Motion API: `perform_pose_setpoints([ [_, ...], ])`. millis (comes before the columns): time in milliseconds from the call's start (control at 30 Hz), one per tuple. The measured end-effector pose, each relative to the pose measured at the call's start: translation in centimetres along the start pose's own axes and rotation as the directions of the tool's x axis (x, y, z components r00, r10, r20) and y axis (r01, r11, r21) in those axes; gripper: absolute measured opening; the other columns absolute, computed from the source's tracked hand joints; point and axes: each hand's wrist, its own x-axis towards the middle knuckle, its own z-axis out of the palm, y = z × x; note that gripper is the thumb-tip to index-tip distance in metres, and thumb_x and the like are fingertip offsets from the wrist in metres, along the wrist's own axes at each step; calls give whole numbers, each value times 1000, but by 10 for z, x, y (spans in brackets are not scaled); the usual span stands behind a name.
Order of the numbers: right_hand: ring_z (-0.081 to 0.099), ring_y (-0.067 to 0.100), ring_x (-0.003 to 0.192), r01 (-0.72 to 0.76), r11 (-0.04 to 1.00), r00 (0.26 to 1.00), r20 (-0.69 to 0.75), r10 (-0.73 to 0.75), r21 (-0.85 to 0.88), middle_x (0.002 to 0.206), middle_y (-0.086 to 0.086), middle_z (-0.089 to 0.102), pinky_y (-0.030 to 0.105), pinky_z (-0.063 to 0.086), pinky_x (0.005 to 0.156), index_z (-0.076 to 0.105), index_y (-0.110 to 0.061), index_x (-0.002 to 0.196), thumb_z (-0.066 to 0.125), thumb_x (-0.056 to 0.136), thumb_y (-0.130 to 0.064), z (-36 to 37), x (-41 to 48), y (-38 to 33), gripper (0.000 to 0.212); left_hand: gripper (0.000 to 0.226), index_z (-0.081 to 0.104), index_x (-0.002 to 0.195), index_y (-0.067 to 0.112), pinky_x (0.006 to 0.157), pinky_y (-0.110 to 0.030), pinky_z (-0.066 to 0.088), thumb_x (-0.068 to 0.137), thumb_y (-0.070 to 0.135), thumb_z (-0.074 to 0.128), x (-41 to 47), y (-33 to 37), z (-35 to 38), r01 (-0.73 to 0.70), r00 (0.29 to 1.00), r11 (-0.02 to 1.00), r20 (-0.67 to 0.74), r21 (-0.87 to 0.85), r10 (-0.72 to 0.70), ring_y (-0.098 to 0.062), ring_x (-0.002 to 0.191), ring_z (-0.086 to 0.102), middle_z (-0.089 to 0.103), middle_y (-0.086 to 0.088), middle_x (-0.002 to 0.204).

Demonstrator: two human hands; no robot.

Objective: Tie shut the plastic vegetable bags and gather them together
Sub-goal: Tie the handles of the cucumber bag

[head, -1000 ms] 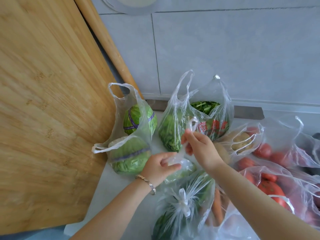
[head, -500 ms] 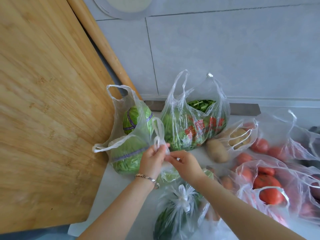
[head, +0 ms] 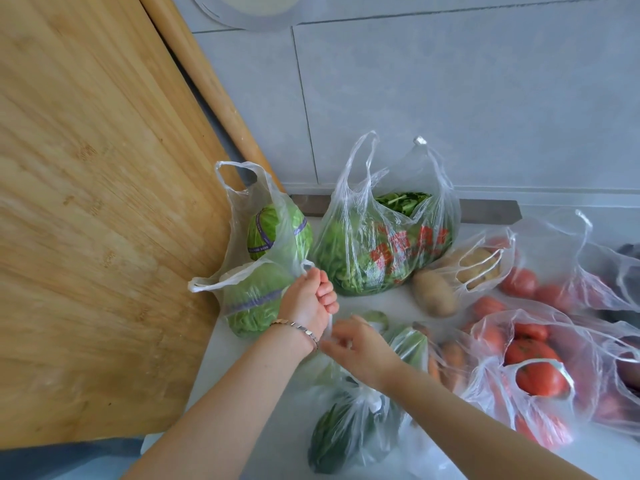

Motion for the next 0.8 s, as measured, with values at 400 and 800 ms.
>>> perform_pose_setpoints([
  [400, 40, 16, 60, -266, 827, 948, -19, 317, 496, 63, 9, 50, 23, 34, 57, 63, -12, 60, 55, 90, -26, -11, -9, -2, 33, 24, 65, 100, 8, 71, -3, 38, 94, 20, 45, -29, -31, -48, -503, 859, 282, 435, 817, 271, 6, 74, 55, 68, 4, 80],
  [800, 51, -1, 41, -328, 880, 849, -300, 434, 345, 53, -7, 56, 10, 36, 43, 56, -21, 89, 69, 80, -27, -5, -2, -3, 16, 17, 69, 81, 7, 53, -10, 34, 87, 18, 57, -31, -43, -45, -341, 919, 290, 253, 894, 303, -1, 57, 43, 50, 9, 60],
])
